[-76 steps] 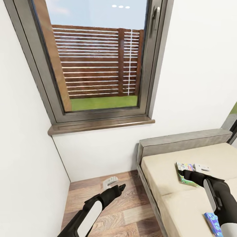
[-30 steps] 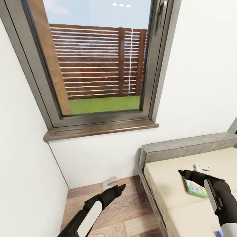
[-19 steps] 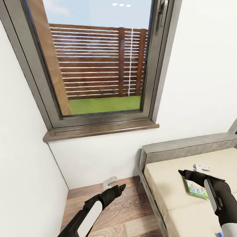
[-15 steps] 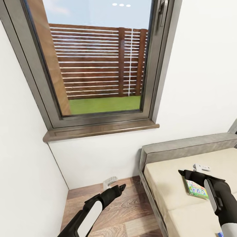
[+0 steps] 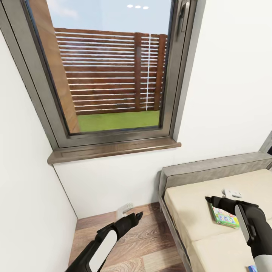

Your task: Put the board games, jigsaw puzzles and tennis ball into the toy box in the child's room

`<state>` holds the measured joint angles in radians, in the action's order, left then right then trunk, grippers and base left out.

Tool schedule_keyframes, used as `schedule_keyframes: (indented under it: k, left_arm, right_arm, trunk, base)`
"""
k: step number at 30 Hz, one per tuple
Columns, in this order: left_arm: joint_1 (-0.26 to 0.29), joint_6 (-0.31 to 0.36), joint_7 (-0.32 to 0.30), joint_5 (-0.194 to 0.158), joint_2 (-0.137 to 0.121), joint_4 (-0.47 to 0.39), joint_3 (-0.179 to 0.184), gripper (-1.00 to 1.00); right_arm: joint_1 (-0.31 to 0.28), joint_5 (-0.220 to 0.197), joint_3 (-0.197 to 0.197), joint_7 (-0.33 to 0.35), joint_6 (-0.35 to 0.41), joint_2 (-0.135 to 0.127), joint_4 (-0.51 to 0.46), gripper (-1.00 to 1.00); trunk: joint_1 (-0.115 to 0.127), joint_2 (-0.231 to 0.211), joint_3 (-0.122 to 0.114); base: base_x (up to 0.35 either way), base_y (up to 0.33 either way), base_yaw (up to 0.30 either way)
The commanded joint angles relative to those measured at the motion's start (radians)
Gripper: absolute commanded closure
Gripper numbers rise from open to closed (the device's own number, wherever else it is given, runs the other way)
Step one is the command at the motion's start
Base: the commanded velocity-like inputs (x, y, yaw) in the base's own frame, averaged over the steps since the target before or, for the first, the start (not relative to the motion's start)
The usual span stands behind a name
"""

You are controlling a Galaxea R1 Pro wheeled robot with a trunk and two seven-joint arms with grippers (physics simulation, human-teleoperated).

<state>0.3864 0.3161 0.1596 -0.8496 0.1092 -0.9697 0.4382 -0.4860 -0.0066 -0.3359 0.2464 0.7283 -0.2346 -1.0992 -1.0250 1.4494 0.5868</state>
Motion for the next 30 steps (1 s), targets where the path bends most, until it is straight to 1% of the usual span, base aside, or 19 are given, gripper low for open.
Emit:
schedule_keyframes:
  k: [1,2,5,6,7,10,11,12,15,16,18,19,20,22,23,24,25,26,30]
  left_arm:
    - [0.009,0.0,0.07,-0.01,0.0,0.027,-0.004,-1.0]
    - [0.009,0.0,0.07,-0.01,0.0,0.027,-0.004,-1.0]
    - [0.014,-0.001,0.137,-0.012,0.0,0.038,-0.005,-1.0]
    - [0.015,-0.002,0.154,-0.014,0.0,0.04,-0.006,-1.0]
    - [0.015,-0.002,0.154,-0.014,0.0,0.04,-0.006,-1.0]
    - [0.017,-0.003,0.187,-0.024,0.0,0.045,-0.008,-1.0]
    - [0.019,-0.004,0.2,-0.035,0.001,0.047,-0.01,-1.0]
    - [0.019,-0.004,0.2,-0.035,0.001,0.047,-0.01,-1.0]
    - [0.023,-0.005,0.211,-0.06,0.003,0.048,-0.01,-1.0]
    - [0.023,-0.005,0.211,-0.06,0.003,0.048,-0.01,-1.0]
    - [0.028,-0.005,0.215,-0.081,0.003,0.05,-0.01,-1.0]
    - [0.038,-0.005,0.218,-0.103,0.001,0.054,-0.009,-1.0]
    - [0.038,-0.005,0.218,-0.103,0.001,0.054,-0.009,-1.0]
    - [0.042,-0.005,0.219,-0.111,0.001,0.056,-0.009,-1.0]
    - [0.042,-0.005,0.219,-0.111,0.001,0.056,-0.009,-1.0]
    - [0.045,-0.006,0.219,-0.116,0.0,0.059,-0.008,-1.0]
    - [0.045,-0.006,0.219,-0.117,0.0,0.059,-0.008,-1.0]
    - [0.045,-0.006,0.219,-0.117,0.0,0.059,-0.008,-1.0]
    - [0.046,-0.006,0.216,-0.121,0.0,0.06,-0.008,-1.0]
  right_arm:
    - [-0.021,0.001,-0.004,-0.003,0.035,-0.006,0.033,-1.0]
    - [-0.021,0.001,-0.004,-0.003,0.035,-0.006,0.033,-1.0]
    - [-0.075,0.001,-0.007,-0.008,0.082,-0.025,0.121,-1.0]
    - [-0.102,0.001,-0.007,-0.009,0.097,-0.036,0.164,-1.0]
    - [-0.102,0.001,-0.007,-0.009,0.097,-0.036,0.164,-1.0]
    - [-0.198,0.0,-0.007,-0.01,0.125,-0.074,0.319,-1.0]
    - [-0.257,-0.001,-0.008,-0.011,0.131,-0.099,0.416,-1.0]
    - [-0.257,-0.001,-0.008,-0.011,0.131,-0.099,0.416,-1.0]
    - [-0.319,-0.001,-0.008,-0.011,0.12,-0.126,0.509,-1.0]
    - [-0.319,-0.001,-0.008,-0.011,0.12,-0.126,0.509,-1.0]
    - [-0.344,0.0,-0.009,-0.011,0.112,-0.139,0.54,-1.0]
    - [-0.368,-0.001,-0.01,-0.012,0.107,-0.161,0.565,-1.0]
    - [-0.368,-0.001,-0.01,-0.012,0.107,-0.161,0.565,-1.0]
    - [-0.379,-0.002,-0.012,-0.012,0.105,-0.175,0.575,-1.0]
    - [-0.379,-0.002,-0.012,-0.012,0.105,-0.175,0.575,-1.0]
    - [-0.399,-0.003,-0.014,-0.012,0.103,-0.192,0.587,-1.0]
    - [-0.407,-0.003,-0.015,-0.012,0.103,-0.198,0.59,-1.0]
    - [-0.407,-0.003,-0.015,-0.012,0.103,-0.198,0.59,-1.0]
    - [-0.429,-0.003,-0.016,-0.012,0.102,-0.214,0.601,-1.0]
  trunk:
    - [0.0,0.001,0.001]
    - [0.0,0.001,0.001]
    - [0.0,0.001,0.001]
    - [0.0,0.001,0.001]
    - [0.0,0.001,0.001]
    - [0.0,0.001,0.001]
    - [0.0,0.001,0.001]
    - [0.0,0.001,0.001]
    - [0.0,0.001,0.001]
    - [0.0,0.001,0.001]
    - [0.0,0.001,0.002]
    - [0.0,0.001,0.003]
    - [0.0,0.001,0.004]
    - [0.0,0.001,0.006]
    - [0.0,0.001,0.007]
    - [0.0,0.001,0.009]
    - [0.0,0.001,0.01]
    - [0.0,0.001,0.012]
    - [0.0,0.001,0.018]
  base:
    - [0.0,0.0,-0.007]
    - [0.0,0.0,-0.007]
    - [0.0,0.0,-0.004]
    - [0.0,0.0,-0.003]
    - [0.0,0.0,-0.003]
    - [0.0,0.0,-0.002]
    - [0.0,0.0,0.0]
    - [0.0,0.0,0.0]
    - [0.0,0.0,0.0]
    - [0.0,0.0,0.0]
    - [0.0,0.0,0.0]
    - [0.0,0.0,0.0]
    - [0.0,0.0,0.0]
    - [0.0,0.0,0.0]
    - [0.0,0.0,0.0]
    - [0.0,0.0,0.0]
    - [0.0,0.0,0.0]
    - [0.0,0.0,0.0]
    - [0.0,0.0,0.0]
